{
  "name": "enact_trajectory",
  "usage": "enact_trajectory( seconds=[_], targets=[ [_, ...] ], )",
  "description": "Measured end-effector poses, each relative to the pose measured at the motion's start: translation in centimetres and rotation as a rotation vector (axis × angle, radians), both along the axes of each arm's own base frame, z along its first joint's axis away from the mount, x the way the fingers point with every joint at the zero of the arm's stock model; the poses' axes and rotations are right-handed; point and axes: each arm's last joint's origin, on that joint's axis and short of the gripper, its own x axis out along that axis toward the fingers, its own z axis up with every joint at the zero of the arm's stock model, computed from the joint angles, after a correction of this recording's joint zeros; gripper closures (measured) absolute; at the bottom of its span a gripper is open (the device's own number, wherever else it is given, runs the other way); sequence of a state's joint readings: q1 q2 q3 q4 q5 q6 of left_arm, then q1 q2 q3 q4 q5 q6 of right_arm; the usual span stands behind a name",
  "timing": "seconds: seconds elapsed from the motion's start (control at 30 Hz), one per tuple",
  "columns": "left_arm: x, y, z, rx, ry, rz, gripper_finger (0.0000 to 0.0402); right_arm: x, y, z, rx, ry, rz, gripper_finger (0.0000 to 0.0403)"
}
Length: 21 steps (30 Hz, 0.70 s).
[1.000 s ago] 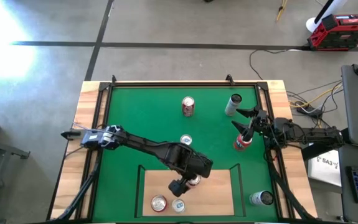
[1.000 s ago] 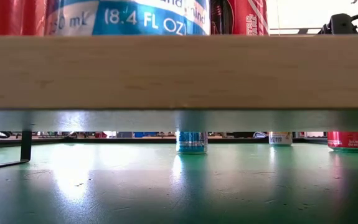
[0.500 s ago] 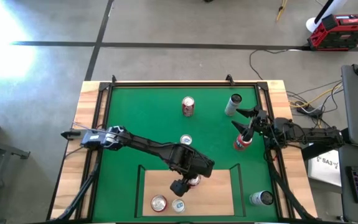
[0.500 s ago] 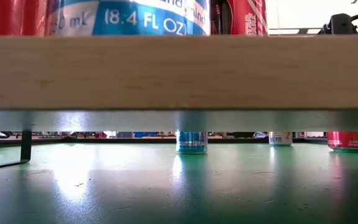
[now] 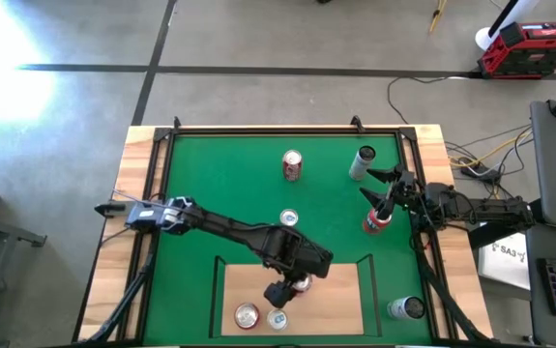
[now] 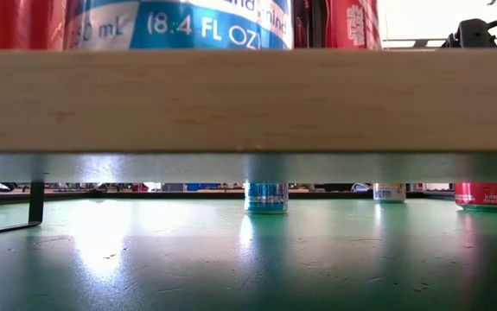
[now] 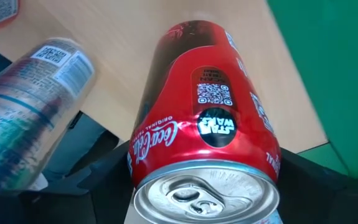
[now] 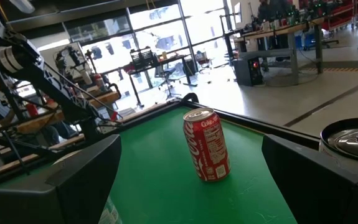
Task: Place canned beverage on shelf
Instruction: Put the bottom red soda can on the shelf
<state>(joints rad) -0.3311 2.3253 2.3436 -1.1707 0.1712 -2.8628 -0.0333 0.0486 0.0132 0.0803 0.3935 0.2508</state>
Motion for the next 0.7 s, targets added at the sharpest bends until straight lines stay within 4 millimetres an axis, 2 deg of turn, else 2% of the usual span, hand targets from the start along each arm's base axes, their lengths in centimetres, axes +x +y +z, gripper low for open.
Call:
enact_trajectory(
  seconds=[0.4, 0.7],
  targets=[
    [-0.3, -2.0, 0.0, -0.021, -0.034, -0.044, 0.0113, 0.0, 0.0, 0.0, 0.0, 0.0, 0.0, 0.0022],
    [-0.1, -2.3, 0.1, -0.021, -0.069, -0.078, 0.0113, 0.0, 0.0, 0.0, 0.0, 0.0, 0.0, 0.0022]
  ],
)
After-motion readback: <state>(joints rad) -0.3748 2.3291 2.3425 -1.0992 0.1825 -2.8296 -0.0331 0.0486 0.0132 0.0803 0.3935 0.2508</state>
